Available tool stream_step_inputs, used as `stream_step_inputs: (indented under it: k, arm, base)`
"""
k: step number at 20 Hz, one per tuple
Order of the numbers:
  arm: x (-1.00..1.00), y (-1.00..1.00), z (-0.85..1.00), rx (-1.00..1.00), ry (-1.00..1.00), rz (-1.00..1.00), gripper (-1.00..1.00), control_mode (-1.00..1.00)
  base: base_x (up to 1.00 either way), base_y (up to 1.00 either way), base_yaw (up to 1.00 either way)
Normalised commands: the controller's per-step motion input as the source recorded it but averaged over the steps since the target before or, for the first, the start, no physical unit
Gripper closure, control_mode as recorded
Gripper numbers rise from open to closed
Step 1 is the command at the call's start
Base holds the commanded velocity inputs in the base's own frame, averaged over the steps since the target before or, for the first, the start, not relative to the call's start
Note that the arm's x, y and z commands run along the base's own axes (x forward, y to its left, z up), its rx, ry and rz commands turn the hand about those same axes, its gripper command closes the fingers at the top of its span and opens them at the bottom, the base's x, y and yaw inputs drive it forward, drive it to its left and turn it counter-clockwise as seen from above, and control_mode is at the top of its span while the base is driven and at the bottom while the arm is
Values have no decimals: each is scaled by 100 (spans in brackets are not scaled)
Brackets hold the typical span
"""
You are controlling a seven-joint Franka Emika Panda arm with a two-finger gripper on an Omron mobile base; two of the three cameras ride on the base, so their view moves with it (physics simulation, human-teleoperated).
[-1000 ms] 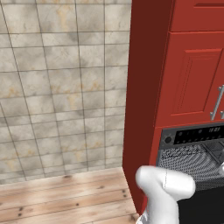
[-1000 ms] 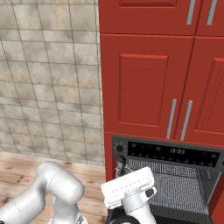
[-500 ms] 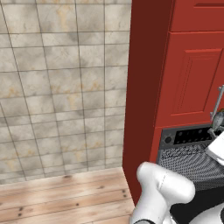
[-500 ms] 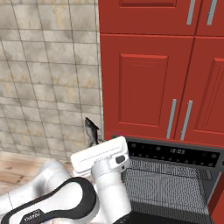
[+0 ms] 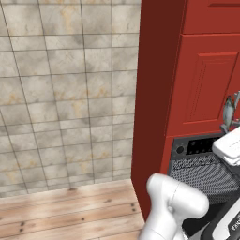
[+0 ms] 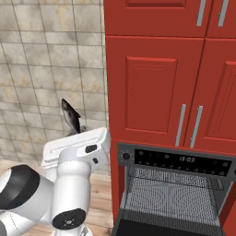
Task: Take the fish from the oven and place it on the plate on the counter.
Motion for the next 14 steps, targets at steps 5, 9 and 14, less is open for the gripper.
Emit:
stream_step_inputs:
  k: [5, 9, 14]
  arm:
    - [0, 17, 4, 0, 9, -36, 100, -100]
    - [0, 73, 0, 0, 6, -17, 100, -100]
    - [0, 94, -24, 4, 0, -7, 100, -100]
  base:
    - [0, 0, 0]
    - [0, 0, 0]
    - [0, 0, 0]
